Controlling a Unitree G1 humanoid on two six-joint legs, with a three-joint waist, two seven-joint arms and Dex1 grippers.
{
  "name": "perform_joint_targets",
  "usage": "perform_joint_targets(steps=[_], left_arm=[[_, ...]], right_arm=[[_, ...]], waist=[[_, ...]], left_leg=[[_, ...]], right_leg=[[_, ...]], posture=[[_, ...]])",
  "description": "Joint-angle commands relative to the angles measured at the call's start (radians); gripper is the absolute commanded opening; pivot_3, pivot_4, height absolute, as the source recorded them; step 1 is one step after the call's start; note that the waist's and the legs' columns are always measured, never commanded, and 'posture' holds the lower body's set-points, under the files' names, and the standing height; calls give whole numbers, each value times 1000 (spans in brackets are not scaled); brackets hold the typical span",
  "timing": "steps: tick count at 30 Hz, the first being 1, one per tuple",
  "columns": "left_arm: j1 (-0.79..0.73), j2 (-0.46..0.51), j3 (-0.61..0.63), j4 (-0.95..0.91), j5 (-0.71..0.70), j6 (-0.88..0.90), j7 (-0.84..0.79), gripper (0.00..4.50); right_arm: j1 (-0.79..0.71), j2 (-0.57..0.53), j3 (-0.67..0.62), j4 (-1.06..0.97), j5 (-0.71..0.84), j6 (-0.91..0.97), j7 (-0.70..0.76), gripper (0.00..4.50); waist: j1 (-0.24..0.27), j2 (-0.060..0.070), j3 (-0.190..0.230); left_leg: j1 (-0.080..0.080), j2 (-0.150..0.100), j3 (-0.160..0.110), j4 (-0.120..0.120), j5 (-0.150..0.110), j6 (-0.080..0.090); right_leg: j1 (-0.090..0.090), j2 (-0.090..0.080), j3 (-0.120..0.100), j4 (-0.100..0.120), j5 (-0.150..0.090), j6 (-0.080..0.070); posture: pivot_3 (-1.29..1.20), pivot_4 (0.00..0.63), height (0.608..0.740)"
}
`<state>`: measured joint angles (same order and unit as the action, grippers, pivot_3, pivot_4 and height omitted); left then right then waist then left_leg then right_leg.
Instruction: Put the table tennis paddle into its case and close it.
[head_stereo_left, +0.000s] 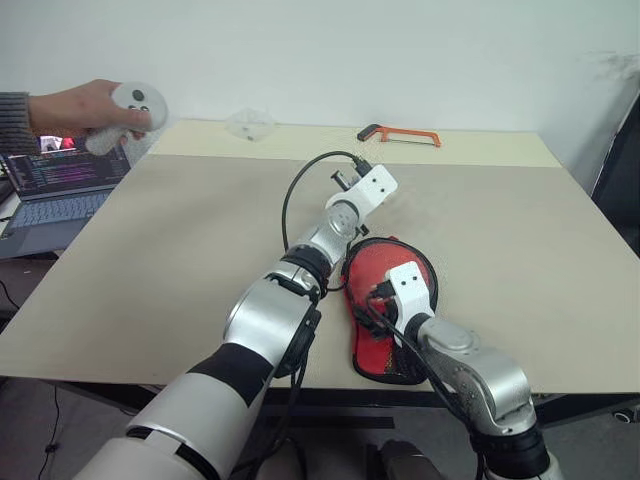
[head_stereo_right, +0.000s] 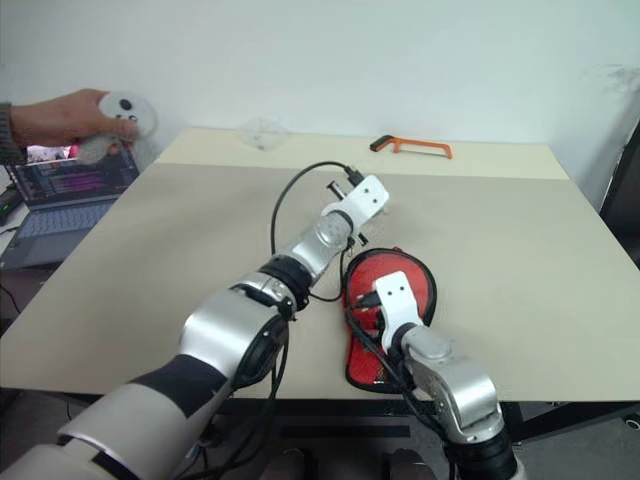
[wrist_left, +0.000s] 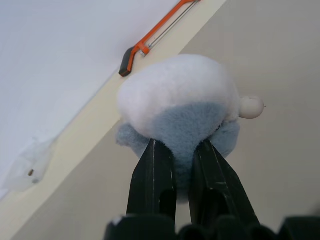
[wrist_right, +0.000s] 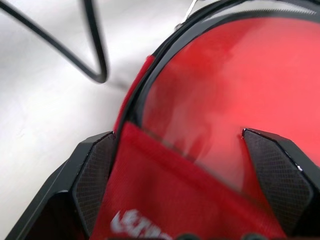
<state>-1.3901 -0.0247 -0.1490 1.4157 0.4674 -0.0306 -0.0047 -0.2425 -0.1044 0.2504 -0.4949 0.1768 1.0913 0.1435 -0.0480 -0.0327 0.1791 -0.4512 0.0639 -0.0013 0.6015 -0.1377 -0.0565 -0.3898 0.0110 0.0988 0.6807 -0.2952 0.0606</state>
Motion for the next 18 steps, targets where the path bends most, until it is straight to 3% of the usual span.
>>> perform_joint_targets(steps=[1,18], left_arm=[[-57,-15,-28,-22,42,-41,38,52],[-74,-63,-135,-15,173,-77,125,52]], right_arm=[[61,2,37,-5,1,80,-18,4500],[203,34,109,-151,-2,157,-105,4500]], waist=[[0,0,0],[4,-1,-1]], left_leg=[[0,0,0,0,0,0],[0,0,0,-2,0,0]], right_leg=[[0,0,0,0,0,0],[0,-1,0,-2,-1,-1]], posture=[[0,150,740],[0,150,740]])
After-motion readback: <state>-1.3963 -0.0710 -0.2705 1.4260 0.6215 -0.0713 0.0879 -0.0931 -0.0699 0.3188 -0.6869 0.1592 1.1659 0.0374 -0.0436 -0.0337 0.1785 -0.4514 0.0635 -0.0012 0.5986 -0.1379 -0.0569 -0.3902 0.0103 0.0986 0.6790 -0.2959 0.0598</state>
